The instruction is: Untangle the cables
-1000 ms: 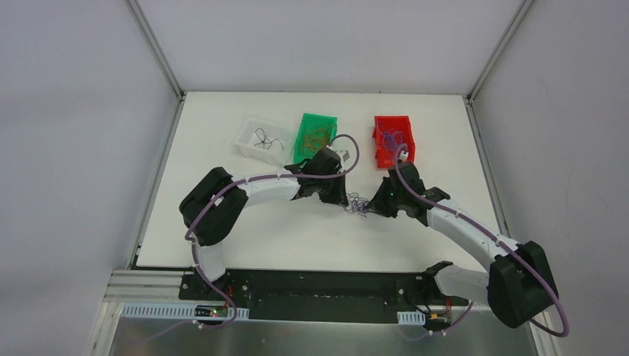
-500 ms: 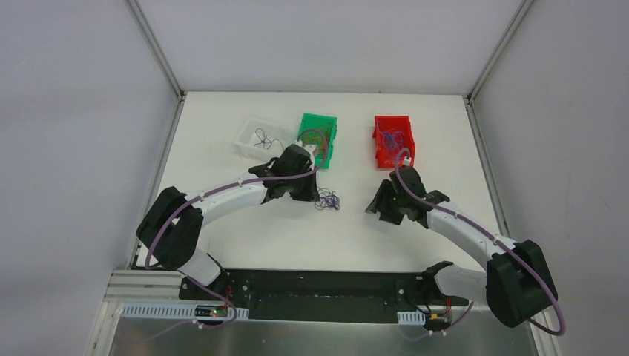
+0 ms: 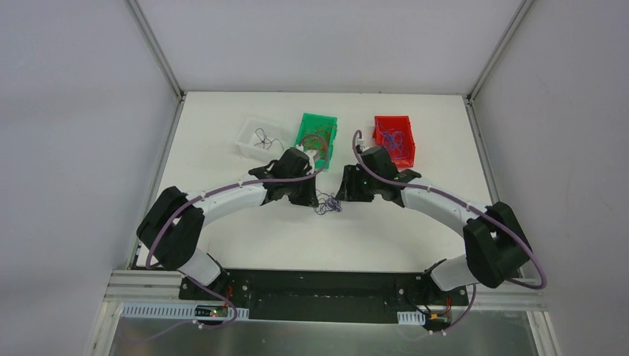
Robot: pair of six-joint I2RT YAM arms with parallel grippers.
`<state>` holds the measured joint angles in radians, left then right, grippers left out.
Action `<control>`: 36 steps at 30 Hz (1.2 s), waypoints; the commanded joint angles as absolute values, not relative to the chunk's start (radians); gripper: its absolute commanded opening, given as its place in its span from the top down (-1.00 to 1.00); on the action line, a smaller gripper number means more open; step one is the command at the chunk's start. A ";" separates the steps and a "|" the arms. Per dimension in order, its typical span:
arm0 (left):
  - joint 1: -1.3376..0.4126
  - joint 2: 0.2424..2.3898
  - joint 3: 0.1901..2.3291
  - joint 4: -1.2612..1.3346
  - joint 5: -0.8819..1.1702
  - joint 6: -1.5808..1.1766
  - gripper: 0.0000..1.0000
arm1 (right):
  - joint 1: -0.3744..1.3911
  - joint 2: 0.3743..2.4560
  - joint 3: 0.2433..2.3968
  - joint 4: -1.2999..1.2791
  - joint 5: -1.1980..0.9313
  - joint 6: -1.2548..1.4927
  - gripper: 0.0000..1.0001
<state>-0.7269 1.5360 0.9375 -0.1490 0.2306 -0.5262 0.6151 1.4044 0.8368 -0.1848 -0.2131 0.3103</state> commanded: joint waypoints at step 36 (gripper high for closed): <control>-0.730 1.423 0.876 -0.216 0.153 -0.449 1.00 | 0.723 1.729 1.112 -0.244 -0.140 0.107 0.29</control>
<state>-0.7269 1.4742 0.8680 -0.1871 0.1898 -0.4805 0.7181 1.7542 1.0954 -0.2226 -0.0982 0.1123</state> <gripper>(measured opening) 0.011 0.315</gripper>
